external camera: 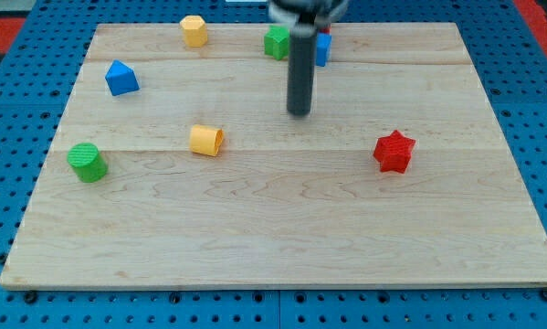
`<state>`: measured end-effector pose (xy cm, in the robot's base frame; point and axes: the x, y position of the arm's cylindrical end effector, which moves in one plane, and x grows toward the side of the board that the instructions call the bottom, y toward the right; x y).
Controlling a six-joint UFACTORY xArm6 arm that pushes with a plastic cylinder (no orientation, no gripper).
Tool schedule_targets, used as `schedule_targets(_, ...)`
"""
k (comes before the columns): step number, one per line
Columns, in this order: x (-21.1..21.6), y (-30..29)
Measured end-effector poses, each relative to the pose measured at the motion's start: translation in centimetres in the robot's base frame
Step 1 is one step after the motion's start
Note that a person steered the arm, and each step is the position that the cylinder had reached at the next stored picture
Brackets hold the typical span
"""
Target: Move the yellow heart to the bottom right of the green circle
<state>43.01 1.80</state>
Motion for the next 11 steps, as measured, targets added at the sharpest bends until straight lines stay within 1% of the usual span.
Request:
schedule_targets(1, 4.1, -1.2)
schedule_targets(2, -8.3, -3.3)
schedule_targets(3, -7.8, -7.4)
schedule_targets(4, 6.4, -9.8)
schedule_targets(5, 5.3, -7.2)
schedule_targets(6, -6.7, -4.2)
schedule_targets(7, -1.3, -5.3)
schedule_targets(8, 8.7, -6.3)
schedule_targets(10, -13.9, -7.0)
schedule_targets(11, -0.3, -10.4)
